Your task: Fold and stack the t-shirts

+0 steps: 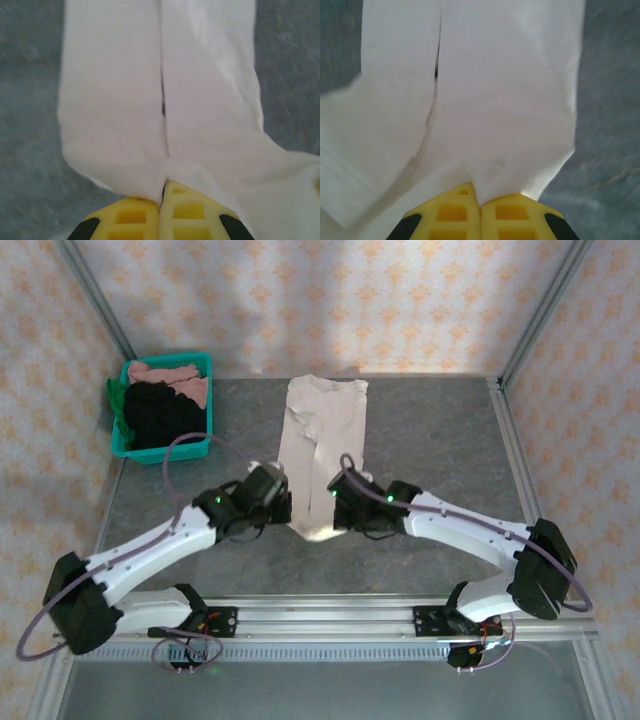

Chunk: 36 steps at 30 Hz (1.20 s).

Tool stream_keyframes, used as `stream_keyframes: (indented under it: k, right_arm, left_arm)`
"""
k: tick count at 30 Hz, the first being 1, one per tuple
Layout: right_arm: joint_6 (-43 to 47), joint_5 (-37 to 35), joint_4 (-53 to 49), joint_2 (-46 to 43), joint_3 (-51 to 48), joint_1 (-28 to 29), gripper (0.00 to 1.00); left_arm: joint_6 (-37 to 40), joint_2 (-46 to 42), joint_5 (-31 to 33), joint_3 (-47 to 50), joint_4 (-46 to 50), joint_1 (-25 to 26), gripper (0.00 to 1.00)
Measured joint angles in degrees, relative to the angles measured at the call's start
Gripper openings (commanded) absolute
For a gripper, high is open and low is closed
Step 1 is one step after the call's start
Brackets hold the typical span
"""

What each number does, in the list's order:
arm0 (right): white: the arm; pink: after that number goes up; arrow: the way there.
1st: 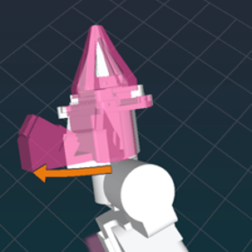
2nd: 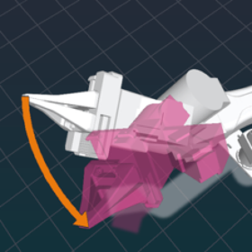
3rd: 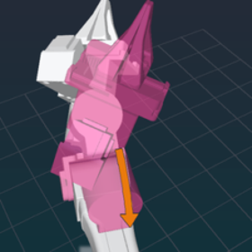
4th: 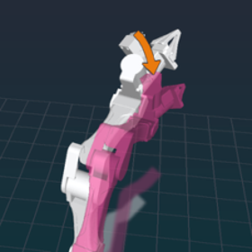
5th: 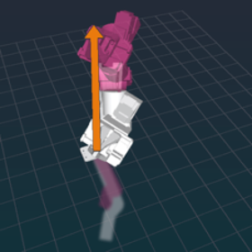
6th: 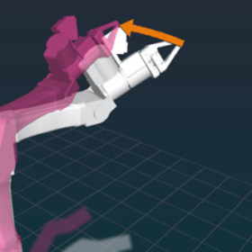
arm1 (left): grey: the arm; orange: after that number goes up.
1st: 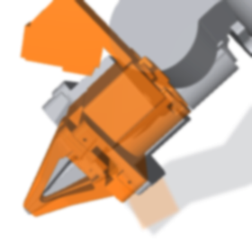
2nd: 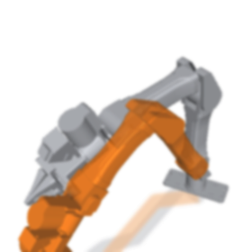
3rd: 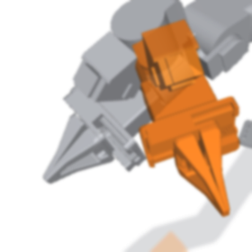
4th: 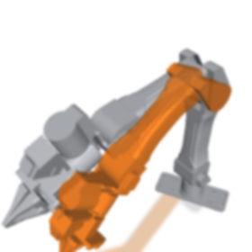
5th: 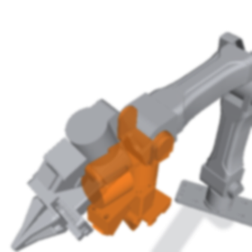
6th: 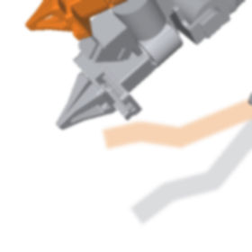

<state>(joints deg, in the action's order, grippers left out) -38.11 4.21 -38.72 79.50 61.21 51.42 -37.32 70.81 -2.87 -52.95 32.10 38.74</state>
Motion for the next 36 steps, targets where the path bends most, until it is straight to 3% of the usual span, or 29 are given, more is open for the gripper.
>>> stream_keyframes:
  k: [8, 17, 27, 36]
  right_arm:
    - [10.36, 1.73, 1.27, 11.1, 12.79, -15.06, 0.06]
    - [17.64, 9.27, 1.95, 26.95, 26.08, -23.91, 0.06]
    - [20.76, 14.47, 0.94, 39.54, 36.59, -27.65, 0.05]
    - [21.24, 16.9, -0.09, 41.13, 38.29, -30.12, 0.05]
  left_arm:
    - [8.07, 22.12, -3.58, -18.97, 1.36, -12.85, 0.0]
    - [11.93, 40.87, -8.48, -37.9, 3.52, -19.74, 0.0]
    - [13.42, 50.97, -11.34, -47.74, 6.86, -21.92, 0.0]
    - [13.44, 52.54, -13.25, -51.3, 8.55, -23.58, 0.0]
